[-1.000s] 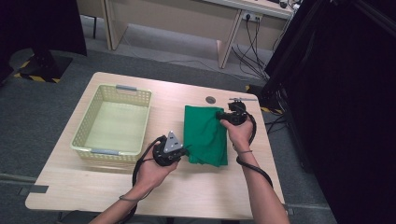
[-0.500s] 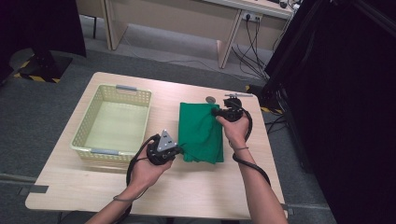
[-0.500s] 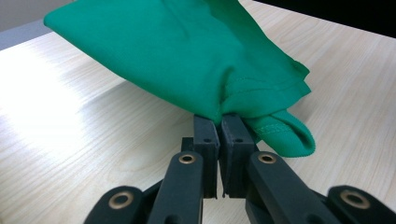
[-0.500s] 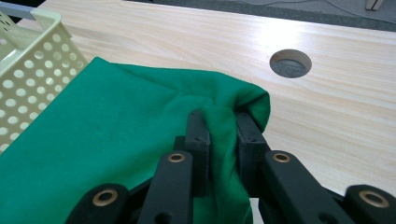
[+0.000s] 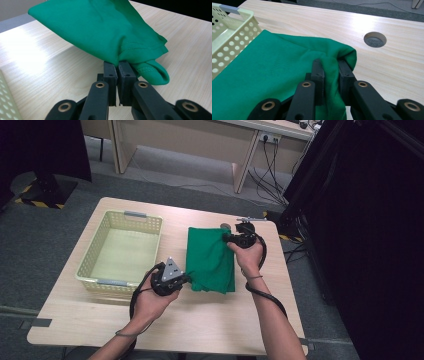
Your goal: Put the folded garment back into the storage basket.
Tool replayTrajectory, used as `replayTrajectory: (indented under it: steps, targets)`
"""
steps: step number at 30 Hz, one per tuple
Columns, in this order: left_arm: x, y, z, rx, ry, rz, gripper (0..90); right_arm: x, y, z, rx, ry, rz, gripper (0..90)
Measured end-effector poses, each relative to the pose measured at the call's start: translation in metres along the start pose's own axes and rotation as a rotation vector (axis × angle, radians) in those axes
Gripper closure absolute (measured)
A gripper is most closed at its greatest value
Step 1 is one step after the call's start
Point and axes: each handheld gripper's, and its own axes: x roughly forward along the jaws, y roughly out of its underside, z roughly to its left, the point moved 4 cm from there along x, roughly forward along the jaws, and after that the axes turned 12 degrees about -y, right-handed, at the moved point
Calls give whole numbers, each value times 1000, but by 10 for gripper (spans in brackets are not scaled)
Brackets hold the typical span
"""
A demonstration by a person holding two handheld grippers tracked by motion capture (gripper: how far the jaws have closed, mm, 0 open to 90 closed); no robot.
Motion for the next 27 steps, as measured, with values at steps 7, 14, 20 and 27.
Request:
replayTrajectory:
  steps: [7, 14, 20, 27]
  targets:
    - [-5, 0, 6, -10, -15, -8, 864, 3, -6, 7, -11, -6, -3, 790]
    - [-8, 1, 11, -14, -29, -9, 864, 7, -7, 10, -11, -18, -2, 790]
    - [-10, 0, 14, -17, -37, -12, 864, 8, -12, 15, -27, -13, 0, 790]
    - [-14, -2, 19, -20, -51, -20, 864, 9, -19, 21, -41, -13, -3, 790]
